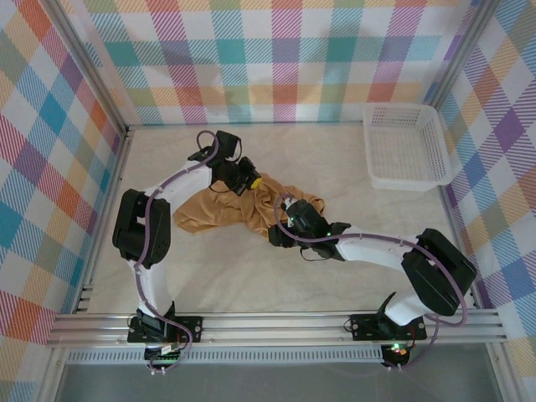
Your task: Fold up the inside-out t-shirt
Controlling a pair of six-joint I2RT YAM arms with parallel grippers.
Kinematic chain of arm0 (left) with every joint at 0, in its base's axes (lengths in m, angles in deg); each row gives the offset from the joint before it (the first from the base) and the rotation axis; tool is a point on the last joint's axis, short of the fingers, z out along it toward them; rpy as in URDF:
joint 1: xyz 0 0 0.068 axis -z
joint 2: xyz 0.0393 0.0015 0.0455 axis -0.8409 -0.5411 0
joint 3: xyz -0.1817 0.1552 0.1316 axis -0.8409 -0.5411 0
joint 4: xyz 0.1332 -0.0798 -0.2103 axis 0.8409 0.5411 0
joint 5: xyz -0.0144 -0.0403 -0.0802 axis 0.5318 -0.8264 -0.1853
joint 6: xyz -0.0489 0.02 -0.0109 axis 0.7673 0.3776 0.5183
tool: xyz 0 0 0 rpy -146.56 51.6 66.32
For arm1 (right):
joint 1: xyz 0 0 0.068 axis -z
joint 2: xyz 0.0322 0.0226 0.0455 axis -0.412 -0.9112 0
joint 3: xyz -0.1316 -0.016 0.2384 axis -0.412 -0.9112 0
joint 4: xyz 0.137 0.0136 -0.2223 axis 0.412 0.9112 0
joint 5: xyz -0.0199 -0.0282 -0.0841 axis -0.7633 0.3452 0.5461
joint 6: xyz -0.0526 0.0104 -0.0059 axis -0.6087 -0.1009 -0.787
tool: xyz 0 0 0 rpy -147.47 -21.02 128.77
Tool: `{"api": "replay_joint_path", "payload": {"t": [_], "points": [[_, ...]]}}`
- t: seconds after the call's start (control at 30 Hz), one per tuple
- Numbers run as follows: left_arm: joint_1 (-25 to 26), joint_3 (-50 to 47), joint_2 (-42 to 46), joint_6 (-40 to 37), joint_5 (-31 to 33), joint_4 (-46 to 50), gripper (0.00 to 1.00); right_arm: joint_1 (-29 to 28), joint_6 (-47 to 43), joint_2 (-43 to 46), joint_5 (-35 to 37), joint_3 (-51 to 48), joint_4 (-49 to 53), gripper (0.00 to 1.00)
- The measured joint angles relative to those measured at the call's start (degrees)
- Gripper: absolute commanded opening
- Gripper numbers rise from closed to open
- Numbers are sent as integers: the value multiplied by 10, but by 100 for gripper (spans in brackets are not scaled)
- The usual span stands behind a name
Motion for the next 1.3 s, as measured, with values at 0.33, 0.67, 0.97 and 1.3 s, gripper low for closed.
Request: {"api": "replay_joint_path", "payload": {"t": [0.33,0.67,0.97,1.3], "points": [[0,0,0,0,0,0,0,63,32,-72,-43,145,24,40],[0,0,0,-2,0,0,0,77,45,-163,-90,230,50,46],[0,0,0,-3,0,2,0,77,22,-167,-64,234,67,51],[0,0,0,-7,0,4,0,77,1,-192,-48,240,56,45]]}}
